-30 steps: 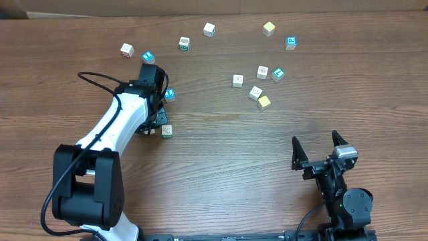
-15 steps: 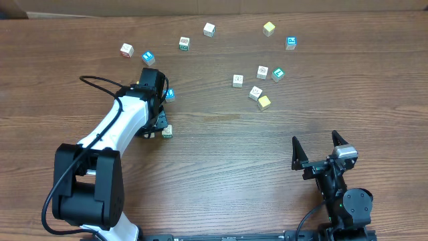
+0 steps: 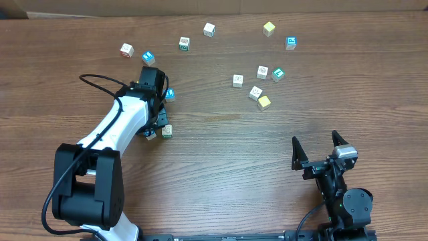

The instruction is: Form a horizontal line

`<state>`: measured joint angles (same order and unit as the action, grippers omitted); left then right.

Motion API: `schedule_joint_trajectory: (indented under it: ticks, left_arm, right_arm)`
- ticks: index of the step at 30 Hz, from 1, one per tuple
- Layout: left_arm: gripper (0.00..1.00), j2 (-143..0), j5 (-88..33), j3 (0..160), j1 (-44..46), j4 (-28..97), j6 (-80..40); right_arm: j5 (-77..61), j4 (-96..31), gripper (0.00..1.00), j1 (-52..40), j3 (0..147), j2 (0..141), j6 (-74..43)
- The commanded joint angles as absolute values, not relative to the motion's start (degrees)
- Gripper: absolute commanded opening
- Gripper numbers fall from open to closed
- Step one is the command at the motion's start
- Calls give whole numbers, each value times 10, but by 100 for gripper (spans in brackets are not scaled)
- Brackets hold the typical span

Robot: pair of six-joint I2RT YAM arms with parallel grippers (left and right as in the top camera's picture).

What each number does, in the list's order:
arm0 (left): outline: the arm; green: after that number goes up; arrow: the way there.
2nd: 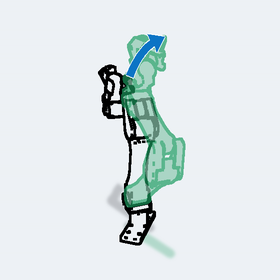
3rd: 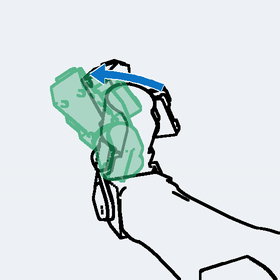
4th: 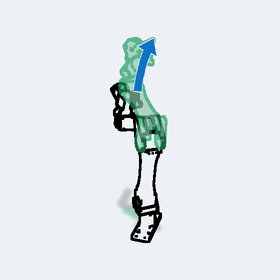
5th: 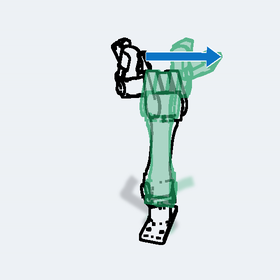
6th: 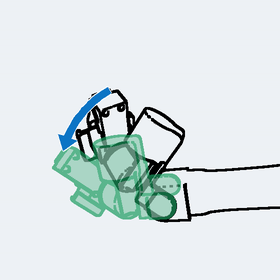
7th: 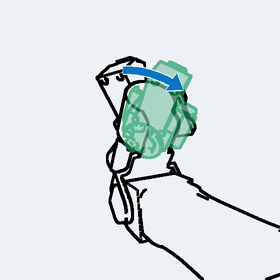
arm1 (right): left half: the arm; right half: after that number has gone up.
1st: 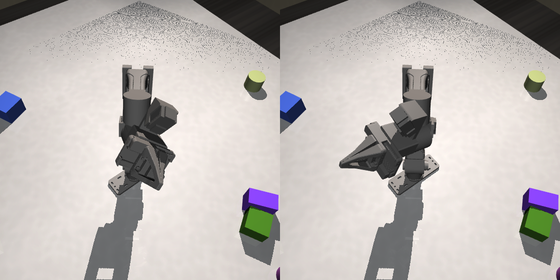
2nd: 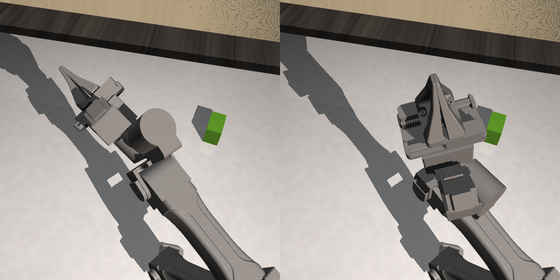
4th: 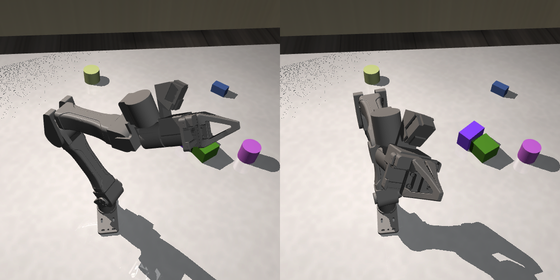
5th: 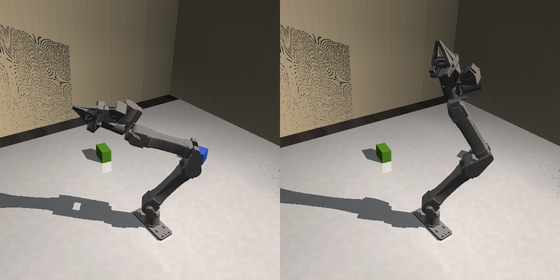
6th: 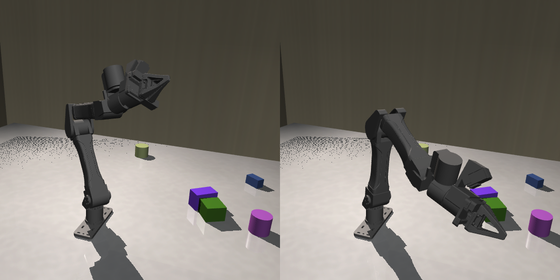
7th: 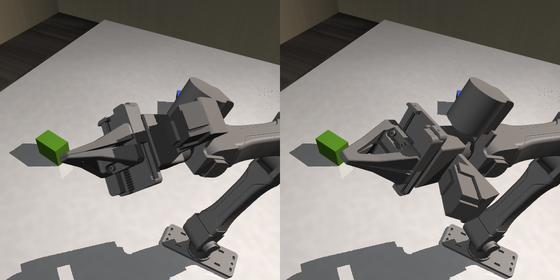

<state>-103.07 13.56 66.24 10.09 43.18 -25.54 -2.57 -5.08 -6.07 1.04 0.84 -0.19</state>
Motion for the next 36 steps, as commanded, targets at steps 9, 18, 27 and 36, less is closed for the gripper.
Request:
schedule_joint_trajectory:
  ticks: [9,18,27,36]
  left_arm:
    - [9,-1035,170,657,100,398,-253]
    - [8,-1035,170,651,100,417,-267]
    - [9,-1035,164,638,100,417,-288]
    - [9,-1035,120,637,100,402,-287]
  right_arm:
    - [-23,-47,100,-64,4,2,1]
    - [-23,-47,100,-64,4,2,1]
    - [-23,-47,100,-64,4,2,1]
    - [-23,-47,100,-64,4,2,1]
